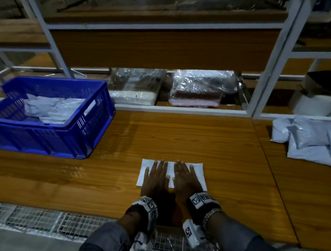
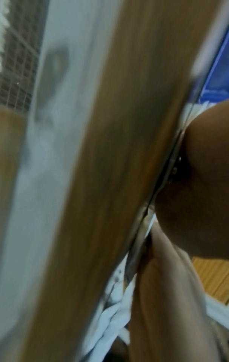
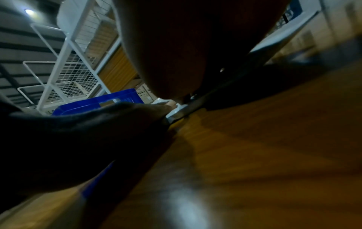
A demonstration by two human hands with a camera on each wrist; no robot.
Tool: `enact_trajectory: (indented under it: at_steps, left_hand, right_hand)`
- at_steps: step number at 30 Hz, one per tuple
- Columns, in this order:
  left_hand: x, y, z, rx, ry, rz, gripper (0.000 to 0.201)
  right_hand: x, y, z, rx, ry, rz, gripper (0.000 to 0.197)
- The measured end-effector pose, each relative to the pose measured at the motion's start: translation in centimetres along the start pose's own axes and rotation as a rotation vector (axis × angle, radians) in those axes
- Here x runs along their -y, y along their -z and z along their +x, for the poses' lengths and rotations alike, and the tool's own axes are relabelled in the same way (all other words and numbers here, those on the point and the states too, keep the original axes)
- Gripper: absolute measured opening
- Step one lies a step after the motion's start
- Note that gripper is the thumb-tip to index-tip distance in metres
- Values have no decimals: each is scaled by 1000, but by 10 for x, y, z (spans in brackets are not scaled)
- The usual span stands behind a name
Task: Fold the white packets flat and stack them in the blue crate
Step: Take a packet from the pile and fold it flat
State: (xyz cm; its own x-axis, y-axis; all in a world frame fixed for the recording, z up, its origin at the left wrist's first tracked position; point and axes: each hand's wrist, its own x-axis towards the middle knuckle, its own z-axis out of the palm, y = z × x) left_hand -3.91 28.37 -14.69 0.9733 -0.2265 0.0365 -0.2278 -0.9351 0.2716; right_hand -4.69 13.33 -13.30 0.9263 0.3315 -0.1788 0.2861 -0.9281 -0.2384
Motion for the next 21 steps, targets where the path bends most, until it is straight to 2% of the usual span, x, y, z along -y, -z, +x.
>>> enact_trajectory:
  at_steps: [1,3,6,8,9,10,12,15,19,21]
  left_hand:
    - [-1,-2,1,1,7,-5,65]
    - [-2,-6,2,0,-18,-15,66]
    - [3,-11,3,114,-29,25,65]
    - [3,-3,3,159,-18,63,66]
    - [5,3,2,171,-19,30,67]
    - [9,9,2,128,-34,-1,67]
    - [19,20,-5,177,-11,-85,68]
    - [32,35,-16,200,-64,-26,80]
    - [41,54,-17,341,-115,-42,106]
    - [42,64,-18,359,-123,-45,104]
  right_hand:
    - [2,5,-6,-52,26,-6,58]
    - [-1,-2,-1,-42,-11,0,61]
    - [3,13,-1,-49,-36,6,62]
    - [-3,23,1,22,-30,-44,62]
    - [-8,30,-1,87,-23,-15,64]
    - [-13,35,-2,118,-7,-23,64]
    - [-24,39,-6,134,-1,-29,68]
    - [-37,43,-12,209,6,25,81]
    - [-40,46,-14,230,44,-7,96]
    - [-34,49,-14,228,24,-44,99]
